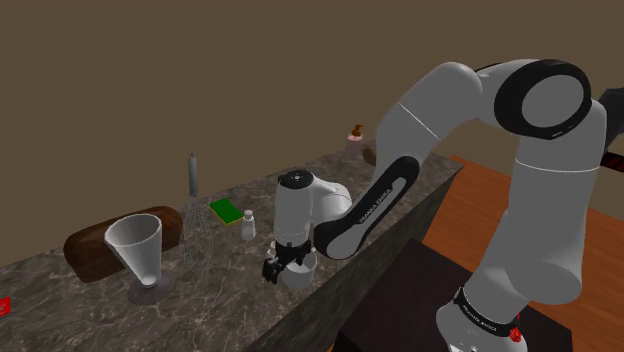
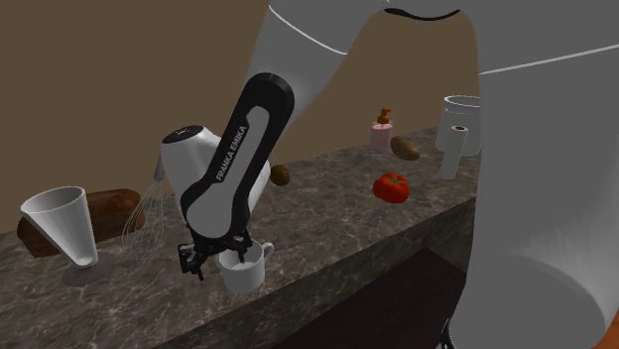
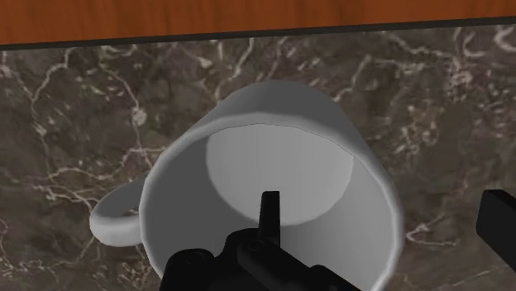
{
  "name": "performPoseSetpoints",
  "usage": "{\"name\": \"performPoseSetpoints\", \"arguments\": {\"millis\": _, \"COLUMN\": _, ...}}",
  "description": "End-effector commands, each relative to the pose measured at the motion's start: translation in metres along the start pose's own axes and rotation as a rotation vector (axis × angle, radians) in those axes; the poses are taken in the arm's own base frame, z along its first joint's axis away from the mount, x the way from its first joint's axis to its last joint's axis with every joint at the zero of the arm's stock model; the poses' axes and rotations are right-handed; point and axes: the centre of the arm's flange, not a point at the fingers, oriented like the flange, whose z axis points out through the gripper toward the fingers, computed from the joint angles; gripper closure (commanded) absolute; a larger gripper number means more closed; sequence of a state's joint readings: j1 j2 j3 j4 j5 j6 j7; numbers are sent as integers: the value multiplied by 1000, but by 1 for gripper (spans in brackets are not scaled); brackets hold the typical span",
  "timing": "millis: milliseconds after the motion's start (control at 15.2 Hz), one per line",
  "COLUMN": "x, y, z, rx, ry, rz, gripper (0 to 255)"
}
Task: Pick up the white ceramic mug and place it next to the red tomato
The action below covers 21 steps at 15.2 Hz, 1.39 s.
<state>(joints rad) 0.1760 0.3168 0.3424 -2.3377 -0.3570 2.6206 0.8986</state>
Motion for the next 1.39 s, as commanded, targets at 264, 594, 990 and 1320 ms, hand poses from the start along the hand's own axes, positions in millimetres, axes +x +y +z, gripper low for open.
{"name": "performPoseSetpoints", "arguments": {"millis": 264, "x": 0, "y": 0, "z": 4, "rx": 0, "ry": 0, "rz": 0, "gripper": 0}}
{"name": "performPoseSetpoints", "arguments": {"millis": 594, "x": 0, "y": 0, "z": 3, "rx": 0, "ry": 0, "rz": 0, "gripper": 255}}
{"name": "performPoseSetpoints", "arguments": {"millis": 990, "x": 0, "y": 0, "z": 3, "rx": 0, "ry": 0, "rz": 0, "gripper": 255}}
{"name": "performPoseSetpoints", "arguments": {"millis": 1320, "x": 1, "y": 1, "z": -12, "rx": 0, "ry": 0, "rz": 0, "gripper": 255}}
